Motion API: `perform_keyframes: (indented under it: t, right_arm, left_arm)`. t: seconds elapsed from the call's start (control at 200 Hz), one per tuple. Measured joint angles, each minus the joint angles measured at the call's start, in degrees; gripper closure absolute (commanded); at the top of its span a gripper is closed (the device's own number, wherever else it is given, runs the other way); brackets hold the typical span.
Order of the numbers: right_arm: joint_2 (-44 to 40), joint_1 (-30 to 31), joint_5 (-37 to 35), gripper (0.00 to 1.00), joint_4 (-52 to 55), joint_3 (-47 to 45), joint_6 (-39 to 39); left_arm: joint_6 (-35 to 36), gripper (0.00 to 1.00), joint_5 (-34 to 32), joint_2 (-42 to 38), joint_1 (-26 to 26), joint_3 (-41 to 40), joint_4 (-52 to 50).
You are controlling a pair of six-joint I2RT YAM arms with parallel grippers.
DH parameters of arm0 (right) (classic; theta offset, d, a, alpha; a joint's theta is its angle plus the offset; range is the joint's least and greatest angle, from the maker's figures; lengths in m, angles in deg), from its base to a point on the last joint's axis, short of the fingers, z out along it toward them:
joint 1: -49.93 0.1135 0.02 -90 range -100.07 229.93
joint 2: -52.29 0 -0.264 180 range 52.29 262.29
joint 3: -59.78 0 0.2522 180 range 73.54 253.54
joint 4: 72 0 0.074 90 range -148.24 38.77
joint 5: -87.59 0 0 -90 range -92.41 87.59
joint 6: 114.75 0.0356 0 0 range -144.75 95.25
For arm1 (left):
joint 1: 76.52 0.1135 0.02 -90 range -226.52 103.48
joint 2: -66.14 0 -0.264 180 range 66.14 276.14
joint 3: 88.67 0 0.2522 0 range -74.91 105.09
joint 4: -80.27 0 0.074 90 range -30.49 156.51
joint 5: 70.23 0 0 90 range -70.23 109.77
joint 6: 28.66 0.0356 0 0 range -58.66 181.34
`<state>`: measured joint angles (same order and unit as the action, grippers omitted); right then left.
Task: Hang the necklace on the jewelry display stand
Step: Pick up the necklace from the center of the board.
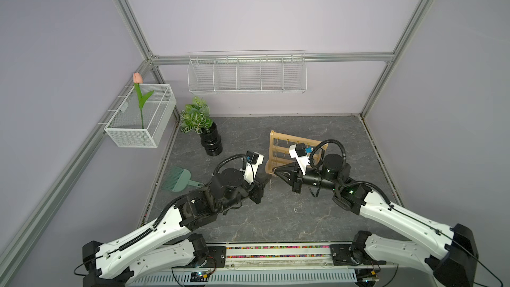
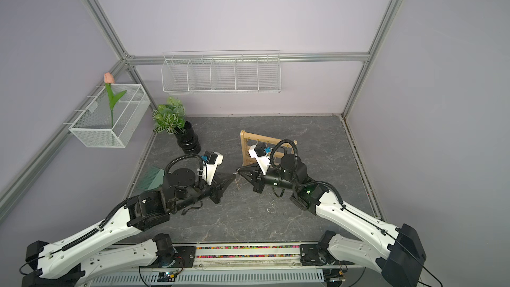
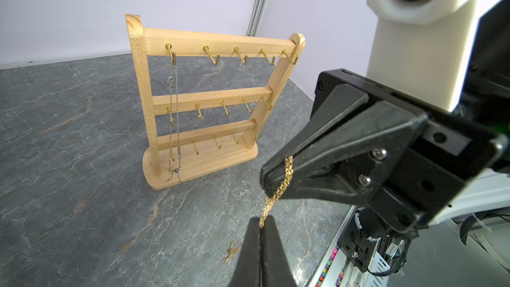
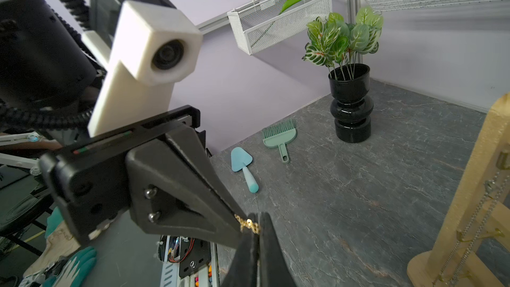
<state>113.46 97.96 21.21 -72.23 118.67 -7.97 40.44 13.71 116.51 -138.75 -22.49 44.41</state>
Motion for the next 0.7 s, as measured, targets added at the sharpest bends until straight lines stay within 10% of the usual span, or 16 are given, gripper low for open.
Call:
perform_keyframes:
  t: [0.7]
  right_arm:
    - [0.0,0.0,1.0,0.93,-0.3,0.0,-0.8]
  left_arm:
    - [0.0,0.94,-0.5,1.6,0.0,1.4,-0.5]
